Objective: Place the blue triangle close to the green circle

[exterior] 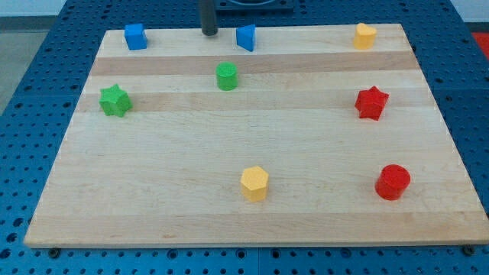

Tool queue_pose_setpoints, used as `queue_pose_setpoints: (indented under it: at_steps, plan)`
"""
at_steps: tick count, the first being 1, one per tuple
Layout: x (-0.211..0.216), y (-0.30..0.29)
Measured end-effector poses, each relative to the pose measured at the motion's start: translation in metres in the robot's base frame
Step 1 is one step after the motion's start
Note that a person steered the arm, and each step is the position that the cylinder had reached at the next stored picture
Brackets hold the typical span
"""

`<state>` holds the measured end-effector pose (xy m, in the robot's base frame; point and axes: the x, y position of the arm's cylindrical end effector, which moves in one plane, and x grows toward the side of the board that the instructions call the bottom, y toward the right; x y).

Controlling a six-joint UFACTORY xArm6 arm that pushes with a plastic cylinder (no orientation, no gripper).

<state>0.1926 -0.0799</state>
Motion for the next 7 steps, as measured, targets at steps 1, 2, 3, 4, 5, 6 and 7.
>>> queue_pose_setpoints:
  at_steps: [1, 2, 3, 4, 5, 6, 7]
  plan:
    - [-0.001, 0.024]
    - [-0.001, 0.053]
    - [0.004, 0.061]
    - [0.03, 0.07]
    - [0.062, 0.091]
    - [0.097, 0.102]
    - [0.127, 0.102]
